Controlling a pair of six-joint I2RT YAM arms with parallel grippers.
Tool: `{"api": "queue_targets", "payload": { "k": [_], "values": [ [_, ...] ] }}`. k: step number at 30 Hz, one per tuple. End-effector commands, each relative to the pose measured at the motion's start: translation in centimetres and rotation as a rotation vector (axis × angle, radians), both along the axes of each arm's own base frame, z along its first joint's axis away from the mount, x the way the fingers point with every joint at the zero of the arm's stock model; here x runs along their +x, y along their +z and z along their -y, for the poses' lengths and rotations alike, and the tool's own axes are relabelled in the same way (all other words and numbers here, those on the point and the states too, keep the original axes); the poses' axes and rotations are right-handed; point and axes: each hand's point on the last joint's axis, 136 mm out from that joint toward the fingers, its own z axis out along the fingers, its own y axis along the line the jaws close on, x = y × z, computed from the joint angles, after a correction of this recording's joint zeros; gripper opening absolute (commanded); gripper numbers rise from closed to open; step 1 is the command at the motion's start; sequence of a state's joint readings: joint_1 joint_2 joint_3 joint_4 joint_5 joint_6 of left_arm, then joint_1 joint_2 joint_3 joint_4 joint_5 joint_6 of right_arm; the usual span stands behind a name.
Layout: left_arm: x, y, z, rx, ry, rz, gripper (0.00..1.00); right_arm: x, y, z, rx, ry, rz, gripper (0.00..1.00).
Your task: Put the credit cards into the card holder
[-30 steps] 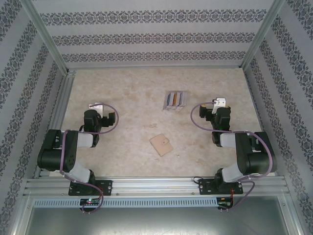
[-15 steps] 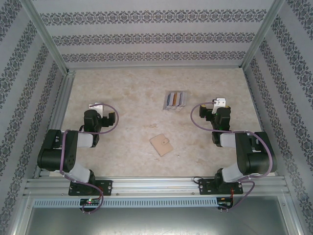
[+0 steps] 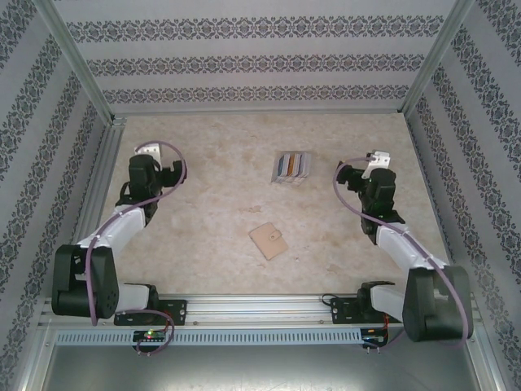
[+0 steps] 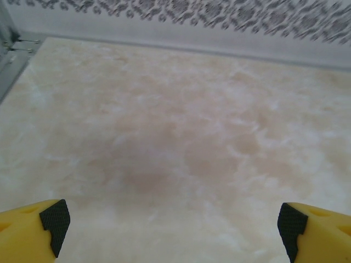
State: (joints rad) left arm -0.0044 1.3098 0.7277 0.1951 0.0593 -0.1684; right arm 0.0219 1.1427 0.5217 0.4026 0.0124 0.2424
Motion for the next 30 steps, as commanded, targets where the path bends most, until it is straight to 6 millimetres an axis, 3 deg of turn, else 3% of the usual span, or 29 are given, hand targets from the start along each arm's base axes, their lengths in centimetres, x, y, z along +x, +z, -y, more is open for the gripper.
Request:
{"api": "queue_targets", "payload": {
  "k": [1, 4, 8, 11, 15, 20, 24, 30],
  "values": [
    [-2.4, -2.1, 2.6, -0.198, -0.072, -0.16, 0.99, -2.1, -2.7, -4.3, 0.275, 0.141, -0.209, 0.95],
    [-3.1, -1.9, 4.8, -0.331, -0.144, -0.184, 0.99, -3.6, -2.9, -8.7, 0.349, 0.273, -0.341, 0.86],
    [-4.8, -2.4, 7.0, -0.476, -0.196, -0.283, 0.99, -7.5, -3.2, -14.7, 0.212, 0.433, -0.496, 0.82],
    [-6.3, -3.2, 8.5, -0.555, -0.228, -0.334, 0.99, -10.9, -4.6, -18.8, 0.11, 0.549, -0.601, 0.78],
    [-8.0, -4.1, 9.0, -0.567, -0.229, -0.392, 0.99, -15.2, -7.4, -22.6, -0.05, 0.69, -0.782, 0.73],
    [-9.2, -5.0, 8.0, -0.526, -0.177, -0.395, 0.99, -21.3, -10.6, -25.4, -0.15, 0.809, -1.014, 0.71],
    [-9.0, -5.2, 7.6, -0.547, -0.137, -0.365, 0.99, -22.9, -12.5, -27.0, -0.162, 0.832, -1.073, 0.69],
    [-8.5, -4.8, 7.9, -0.597, -0.126, -0.356, 0.99, -21.1, -14.6, -30.4, -0.07, 0.813, -1.075, 0.65]
  ]
}}
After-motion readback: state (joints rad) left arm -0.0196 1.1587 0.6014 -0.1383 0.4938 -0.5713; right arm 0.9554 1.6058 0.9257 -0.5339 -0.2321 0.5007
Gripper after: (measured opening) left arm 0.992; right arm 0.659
